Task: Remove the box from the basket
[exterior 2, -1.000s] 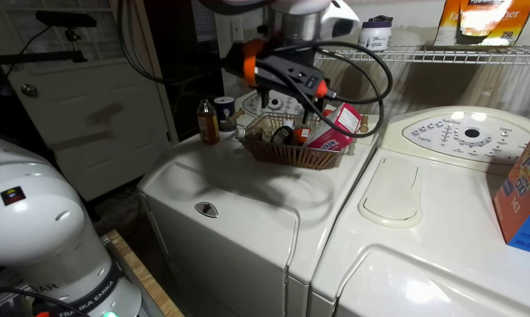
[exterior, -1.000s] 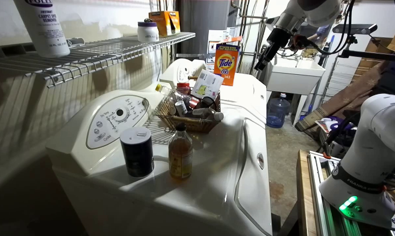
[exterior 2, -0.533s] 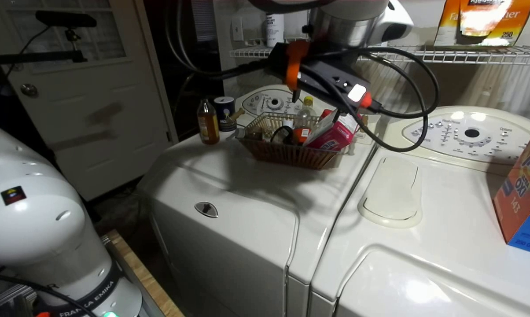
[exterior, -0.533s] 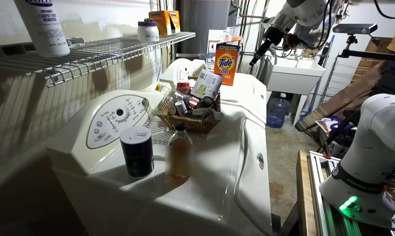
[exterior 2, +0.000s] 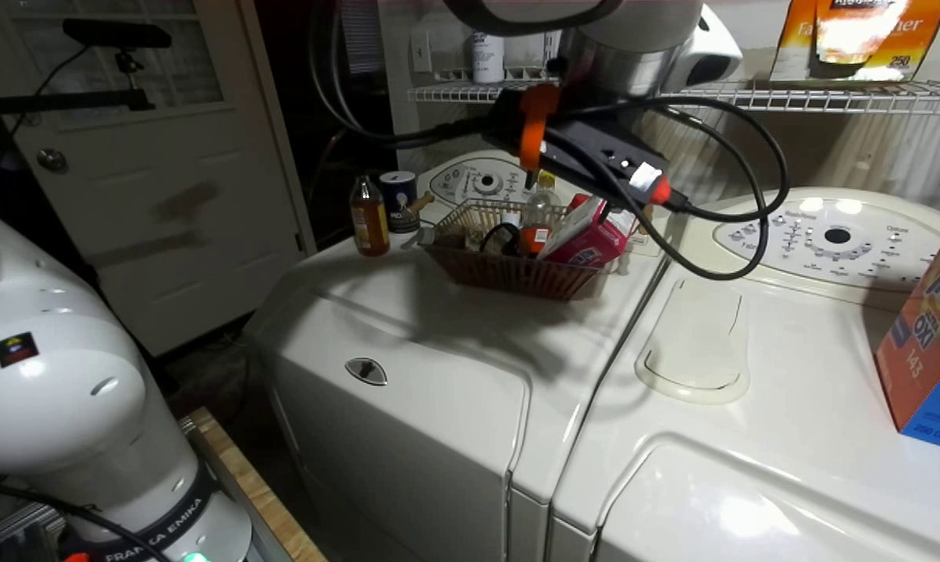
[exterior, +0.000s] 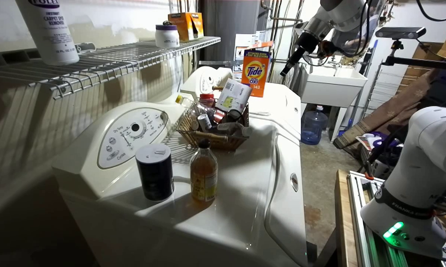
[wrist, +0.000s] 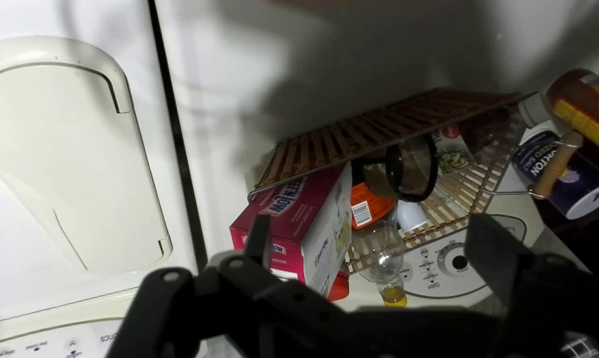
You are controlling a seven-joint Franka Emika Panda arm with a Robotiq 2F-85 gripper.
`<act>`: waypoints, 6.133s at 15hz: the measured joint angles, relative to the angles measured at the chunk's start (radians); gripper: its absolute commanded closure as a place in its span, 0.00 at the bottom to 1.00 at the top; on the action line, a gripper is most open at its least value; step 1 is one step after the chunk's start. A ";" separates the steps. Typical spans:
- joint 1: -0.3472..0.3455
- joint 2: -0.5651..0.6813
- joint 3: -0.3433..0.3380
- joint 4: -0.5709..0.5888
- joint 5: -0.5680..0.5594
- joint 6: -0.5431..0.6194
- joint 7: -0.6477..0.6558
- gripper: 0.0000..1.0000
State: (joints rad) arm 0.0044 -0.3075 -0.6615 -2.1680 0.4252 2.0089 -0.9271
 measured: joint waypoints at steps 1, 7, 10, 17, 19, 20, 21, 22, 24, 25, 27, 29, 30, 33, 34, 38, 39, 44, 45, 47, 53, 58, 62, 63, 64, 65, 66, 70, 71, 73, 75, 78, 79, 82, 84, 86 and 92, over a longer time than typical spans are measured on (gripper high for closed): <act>-0.004 0.024 -0.004 0.003 0.023 0.001 -0.032 0.00; -0.050 0.237 0.006 0.082 0.243 -0.007 -0.261 0.00; -0.125 0.353 0.065 0.159 0.353 -0.044 -0.342 0.00; -0.302 0.500 0.236 0.330 0.476 -0.162 -0.403 0.00; -0.307 0.505 0.240 0.341 0.476 -0.170 -0.403 0.00; -0.308 0.505 0.240 0.342 0.476 -0.171 -0.403 0.00; -0.308 0.505 0.240 0.342 0.476 -0.171 -0.403 0.00; -0.308 0.505 0.240 0.342 0.476 -0.171 -0.403 0.00; -0.314 0.505 0.247 0.342 0.474 -0.171 -0.403 0.00; -0.324 0.506 0.258 0.341 0.474 -0.171 -0.401 0.00; -0.344 0.511 0.281 0.342 0.474 -0.178 -0.401 0.00; -0.359 0.523 0.298 0.351 0.474 -0.197 -0.400 0.00; -0.364 0.531 0.302 0.358 0.474 -0.210 -0.398 0.00; -0.381 0.564 0.316 0.383 0.474 -0.258 -0.397 0.00; -0.387 0.576 0.321 0.392 0.473 -0.274 -0.397 0.00; -0.404 0.626 0.333 0.425 0.473 -0.297 -0.397 0.00; -0.408 0.636 0.337 0.433 0.473 -0.297 -0.397 0.00; -0.427 0.676 0.358 0.473 0.472 -0.344 -0.397 0.00; -0.431 0.682 0.364 0.481 0.472 -0.359 -0.397 0.00; -0.437 0.694 0.374 0.499 0.472 -0.383 -0.397 0.26; -0.449 0.721 0.378 0.537 0.472 -0.408 -0.394 0.46; -0.451 0.726 0.380 0.549 0.472 -0.413 -0.375 0.41; -0.451 0.726 0.380 0.551 0.472 -0.413 -0.373 0.48; -0.451 0.724 0.380 0.552 0.472 -0.413 -0.373 0.47; -0.452 0.721 0.380 0.552 0.472 -0.413 -0.373 0.49; -0.452 0.718 0.380 0.552 0.472 -0.413 -0.373 0.51; -0.452 0.713 0.380 0.552 0.472 -0.414 -0.373 0.51; -0.454 0.683 0.380 0.552 0.469 -0.414 -0.373 0.49; -0.454 0.673 0.380 0.551 0.466 -0.414 -0.373 0.48; -0.454 0.651 0.379 0.549 0.460 -0.416 -0.373 0.47; -0.455 0.626 0.376 0.547 0.454 -0.421 -0.373 0.45; -0.460 0.591 0.364 0.545 0.448 -0.430 -0.373 0.45; -0.462 0.580 0.357 0.545 0.445 -0.431 -0.372 0.47; -0.473 0.556 0.331 0.543 0.435 -0.431 -0.361 0.44; -0.485 0.549 0.315 0.541 0.423 -0.431 -0.351 0.48; -0.495 0.547 0.299 0.538 0.412 -0.431 -0.338 0.47; -0.527 0.552 0.260 0.528 0.327 -0.406 -0.286 0.48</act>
State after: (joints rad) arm -0.5222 0.2449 -0.4015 -1.6395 0.7519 1.6028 -1.2128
